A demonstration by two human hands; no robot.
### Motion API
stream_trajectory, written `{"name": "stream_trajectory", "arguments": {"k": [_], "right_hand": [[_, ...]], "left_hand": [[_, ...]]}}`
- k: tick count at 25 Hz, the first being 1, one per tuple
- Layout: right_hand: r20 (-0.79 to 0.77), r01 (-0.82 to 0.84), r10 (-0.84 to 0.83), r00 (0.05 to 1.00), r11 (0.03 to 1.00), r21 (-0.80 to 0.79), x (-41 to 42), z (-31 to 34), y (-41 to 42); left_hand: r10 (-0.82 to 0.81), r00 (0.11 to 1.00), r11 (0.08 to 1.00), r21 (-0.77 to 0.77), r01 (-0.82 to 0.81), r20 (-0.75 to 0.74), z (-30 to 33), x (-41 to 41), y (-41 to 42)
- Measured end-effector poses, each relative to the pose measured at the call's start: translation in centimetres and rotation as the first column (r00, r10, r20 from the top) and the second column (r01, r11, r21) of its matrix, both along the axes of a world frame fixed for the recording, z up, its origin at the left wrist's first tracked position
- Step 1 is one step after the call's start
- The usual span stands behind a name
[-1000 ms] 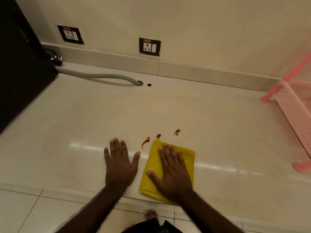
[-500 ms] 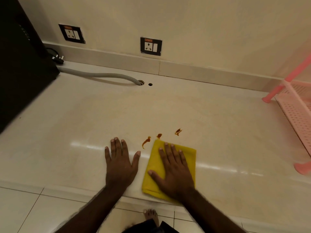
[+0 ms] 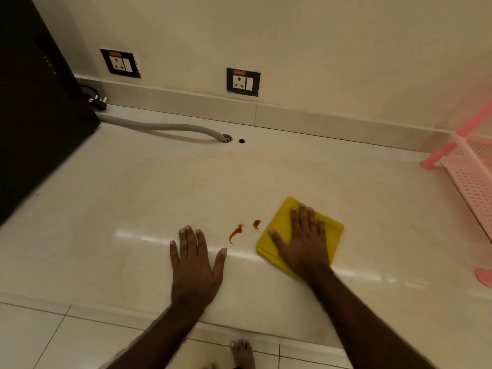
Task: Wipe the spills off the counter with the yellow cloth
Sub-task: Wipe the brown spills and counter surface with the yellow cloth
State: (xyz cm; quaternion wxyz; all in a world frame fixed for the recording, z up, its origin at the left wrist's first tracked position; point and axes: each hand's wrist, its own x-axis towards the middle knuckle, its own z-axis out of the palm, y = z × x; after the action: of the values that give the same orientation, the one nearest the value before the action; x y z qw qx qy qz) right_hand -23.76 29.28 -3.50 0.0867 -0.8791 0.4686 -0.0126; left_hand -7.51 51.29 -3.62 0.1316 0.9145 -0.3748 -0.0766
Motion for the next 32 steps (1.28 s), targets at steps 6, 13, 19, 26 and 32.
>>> {"name": "stream_trajectory", "arguments": {"k": [6,13,19,26,32], "right_hand": [[0.039,-0.276,0.279,0.960,0.959,-0.062,-3.8,-1.2,5.1],[0.139,-0.216,0.229,0.964,0.971,-0.102,-3.2,-2.2,9.7],[0.034,0.013,-0.012,0.999,0.999,-0.030,-2.0,0.0,-2.7],[-0.077,-0.368,0.371,0.925,0.929,0.051,4.9,1.2,-6.3],[-0.036,-0.633,0.632,0.774,0.775,-0.001,-2.0,0.7,-2.9]], "left_hand": [[0.005,1.000,1.000,-0.016,-0.004,0.007,-0.4,0.0,-0.1],[0.017,0.999,1.000,-0.012,-0.016,0.045,-0.7,0.1,-0.2],[0.012,0.999,0.999,-0.032,-0.011,0.036,-0.9,0.0,-0.2],[0.018,0.999,1.000,-0.025,-0.017,0.038,-1.0,0.1,-0.2],[0.014,0.998,1.000,-0.018,-0.013,0.063,-1.1,0.1,-0.2]]}}
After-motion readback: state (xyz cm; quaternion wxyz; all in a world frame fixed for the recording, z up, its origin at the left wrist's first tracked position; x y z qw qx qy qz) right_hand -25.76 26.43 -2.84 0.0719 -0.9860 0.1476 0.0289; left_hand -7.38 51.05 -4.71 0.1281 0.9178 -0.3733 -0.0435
